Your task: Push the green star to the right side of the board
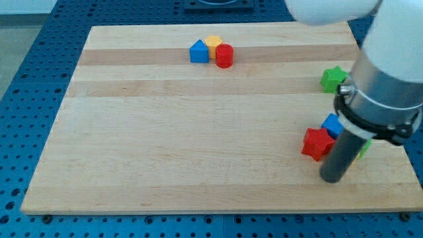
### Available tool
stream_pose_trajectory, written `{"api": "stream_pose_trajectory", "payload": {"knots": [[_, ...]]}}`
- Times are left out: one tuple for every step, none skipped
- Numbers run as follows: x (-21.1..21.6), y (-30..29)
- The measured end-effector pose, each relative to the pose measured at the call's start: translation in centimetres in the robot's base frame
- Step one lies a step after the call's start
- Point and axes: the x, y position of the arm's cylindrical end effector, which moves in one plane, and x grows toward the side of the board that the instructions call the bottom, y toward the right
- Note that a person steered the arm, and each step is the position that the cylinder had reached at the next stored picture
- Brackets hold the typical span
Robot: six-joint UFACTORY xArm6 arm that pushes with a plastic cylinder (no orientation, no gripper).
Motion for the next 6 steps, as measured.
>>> {"api": "stream_pose_trajectory", "payload": {"knots": [[0.6, -5.3], [0.4, -9.9], [-5.0, -10.3], [-12.8, -4.2], [-18.9, 4.6], [-23.2, 10.6]]}}
